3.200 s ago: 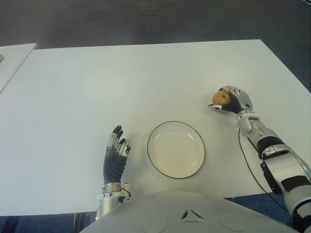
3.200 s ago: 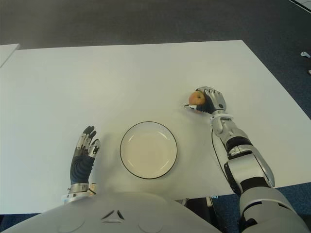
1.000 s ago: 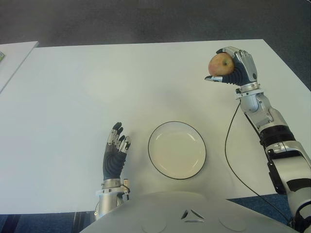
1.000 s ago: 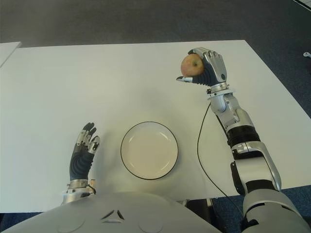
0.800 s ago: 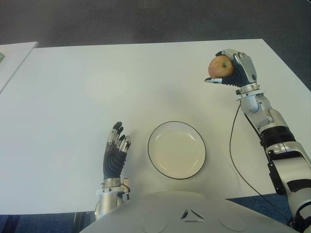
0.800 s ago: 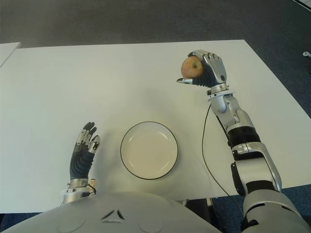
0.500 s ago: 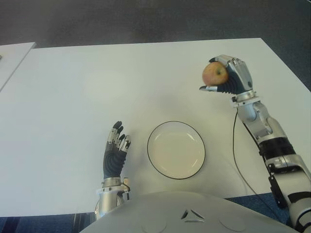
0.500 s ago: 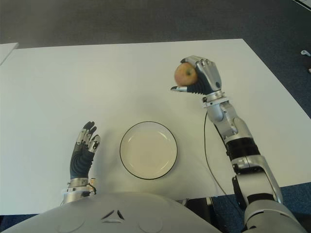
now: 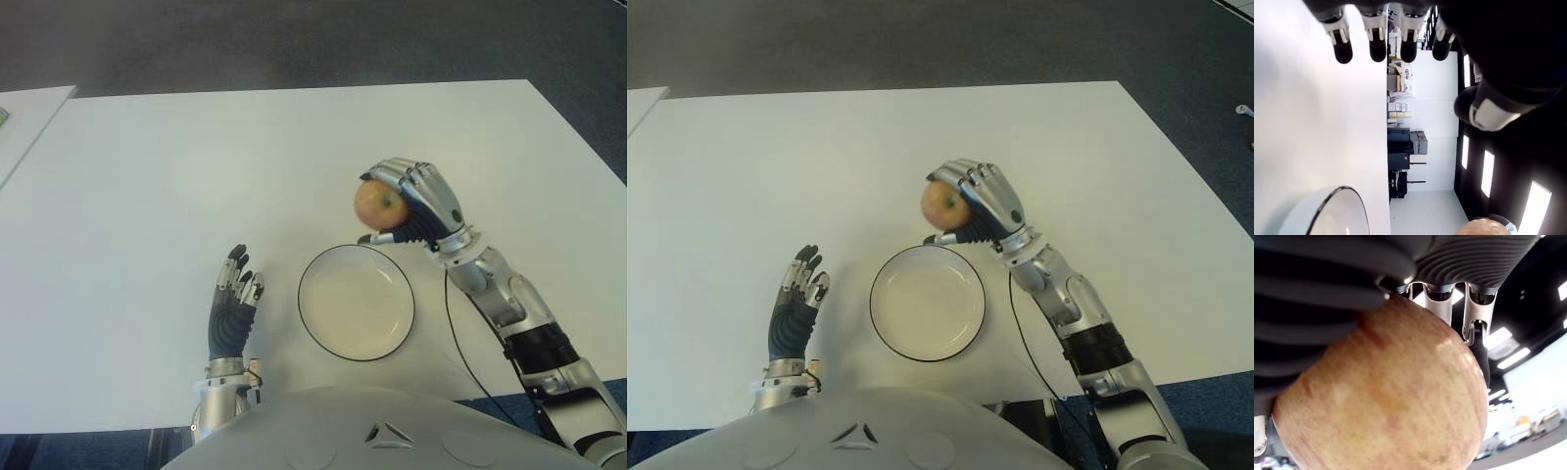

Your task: Put the apples into the plate.

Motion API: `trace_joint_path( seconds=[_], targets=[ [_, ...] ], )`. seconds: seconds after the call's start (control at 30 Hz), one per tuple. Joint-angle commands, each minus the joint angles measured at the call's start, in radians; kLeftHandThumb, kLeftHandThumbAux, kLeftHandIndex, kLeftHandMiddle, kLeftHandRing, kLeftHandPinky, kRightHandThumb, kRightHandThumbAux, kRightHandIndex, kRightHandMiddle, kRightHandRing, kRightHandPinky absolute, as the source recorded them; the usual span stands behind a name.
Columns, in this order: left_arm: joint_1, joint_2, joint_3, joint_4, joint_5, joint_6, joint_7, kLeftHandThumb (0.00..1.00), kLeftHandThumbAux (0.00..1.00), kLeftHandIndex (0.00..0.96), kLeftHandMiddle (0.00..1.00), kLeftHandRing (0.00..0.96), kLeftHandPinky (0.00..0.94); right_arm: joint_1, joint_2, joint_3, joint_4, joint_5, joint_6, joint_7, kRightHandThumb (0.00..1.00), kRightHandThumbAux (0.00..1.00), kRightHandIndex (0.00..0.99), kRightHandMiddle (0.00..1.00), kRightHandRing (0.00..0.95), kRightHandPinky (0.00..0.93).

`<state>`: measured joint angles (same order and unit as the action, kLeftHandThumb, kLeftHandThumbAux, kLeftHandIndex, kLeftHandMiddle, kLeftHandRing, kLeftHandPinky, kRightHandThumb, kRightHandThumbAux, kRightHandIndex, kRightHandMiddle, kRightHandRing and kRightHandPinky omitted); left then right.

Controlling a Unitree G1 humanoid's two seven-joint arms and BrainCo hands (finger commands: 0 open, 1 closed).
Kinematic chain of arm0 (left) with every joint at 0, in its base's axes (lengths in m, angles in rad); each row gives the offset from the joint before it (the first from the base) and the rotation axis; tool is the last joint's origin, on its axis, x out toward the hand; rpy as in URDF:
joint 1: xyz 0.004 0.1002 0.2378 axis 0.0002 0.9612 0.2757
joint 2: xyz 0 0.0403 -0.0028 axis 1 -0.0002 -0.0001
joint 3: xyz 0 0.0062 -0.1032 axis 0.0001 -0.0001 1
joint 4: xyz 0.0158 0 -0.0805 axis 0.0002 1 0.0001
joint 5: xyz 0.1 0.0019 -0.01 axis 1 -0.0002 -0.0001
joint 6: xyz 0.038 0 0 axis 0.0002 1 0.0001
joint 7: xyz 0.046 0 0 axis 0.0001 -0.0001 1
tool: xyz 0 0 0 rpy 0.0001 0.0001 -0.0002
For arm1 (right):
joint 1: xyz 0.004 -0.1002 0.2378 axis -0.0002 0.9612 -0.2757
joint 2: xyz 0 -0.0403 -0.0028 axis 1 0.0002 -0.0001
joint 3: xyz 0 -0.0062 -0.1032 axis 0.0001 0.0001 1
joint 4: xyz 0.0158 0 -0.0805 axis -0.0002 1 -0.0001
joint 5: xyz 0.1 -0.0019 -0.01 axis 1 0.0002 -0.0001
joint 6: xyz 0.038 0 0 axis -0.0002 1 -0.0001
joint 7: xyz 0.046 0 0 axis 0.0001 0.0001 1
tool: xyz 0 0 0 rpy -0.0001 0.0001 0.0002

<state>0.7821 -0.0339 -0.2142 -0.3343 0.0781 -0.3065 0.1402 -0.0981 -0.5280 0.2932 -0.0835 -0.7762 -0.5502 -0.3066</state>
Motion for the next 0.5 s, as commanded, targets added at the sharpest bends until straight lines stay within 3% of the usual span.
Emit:
trace_joint_path(
  seconds=[0.03, 0.23, 0.5],
  targets=[
    [0.000, 0.002, -0.003, 0.005, 0.010, 0.020, -0.008, 0.131, 0.562, 0.062, 0.051, 0.057, 0.111, 0.008, -0.012, 0.011, -0.034, -0.023, -0.054, 0.024, 0.826, 0.725, 0.863, 0.885, 0.875, 0.880],
    [0.004, 0.000, -0.007, 0.006, 0.010, 0.007, -0.007, 0.133, 0.565, 0.062, 0.050, 0.054, 0.093, 0.008, -0.023, 0.018, -0.018, -0.022, -0.131, 0.044, 0.793, 0.734, 0.864, 0.886, 0.875, 0.885],
    [0.008, -0.001, -0.006, 0.005, 0.008, 0.001, -0.006, 0.138, 0.568, 0.058, 0.051, 0.059, 0.106, 0.043, -0.025, 0.021, -0.025, -0.047, -0.170, 0.059, 0.782, 0.731, 0.871, 0.892, 0.881, 0.890]
  ],
)
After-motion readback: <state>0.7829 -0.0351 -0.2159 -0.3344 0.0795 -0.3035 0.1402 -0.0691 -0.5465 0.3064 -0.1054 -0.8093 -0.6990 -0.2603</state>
